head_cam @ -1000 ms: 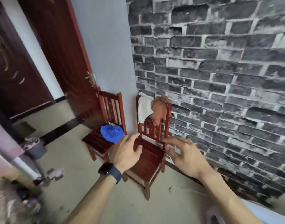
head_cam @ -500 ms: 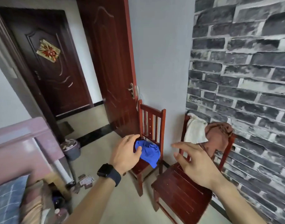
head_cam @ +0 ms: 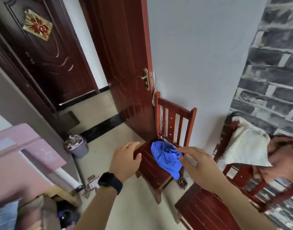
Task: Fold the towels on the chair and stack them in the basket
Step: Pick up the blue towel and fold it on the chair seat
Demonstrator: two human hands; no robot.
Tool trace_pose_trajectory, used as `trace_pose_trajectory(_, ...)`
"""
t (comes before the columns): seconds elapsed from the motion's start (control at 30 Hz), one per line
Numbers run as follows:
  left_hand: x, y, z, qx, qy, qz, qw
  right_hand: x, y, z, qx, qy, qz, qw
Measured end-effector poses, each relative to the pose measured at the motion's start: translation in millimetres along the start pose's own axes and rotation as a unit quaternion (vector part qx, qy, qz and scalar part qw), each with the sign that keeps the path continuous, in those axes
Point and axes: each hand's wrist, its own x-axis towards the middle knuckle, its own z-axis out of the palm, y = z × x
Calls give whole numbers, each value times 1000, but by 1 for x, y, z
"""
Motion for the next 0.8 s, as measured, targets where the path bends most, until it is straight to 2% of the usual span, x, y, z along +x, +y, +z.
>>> trace_pose_trajectory(0.13,58,-31,14,-15,-31,-8,999,61,22,30,-8,-54,56,997)
trace_pose_trajectory(0.3,127,-75,47,-16,-94,-11,995,116,41,73,-13,-81,114,990)
trace_pose_trajectory(0.5,233,-121,119,4,-207,55,977,159,79,145,-29,-97,220,970)
trace_pose_trajectory(0.67,301,-159,183,48,-317,139,937,184,101,209,-24,-85,367,926)
trace_pose_trajectory(0.8,328,-189,228,76,-384,164,905,199,124,259,-24,-80,448,890)
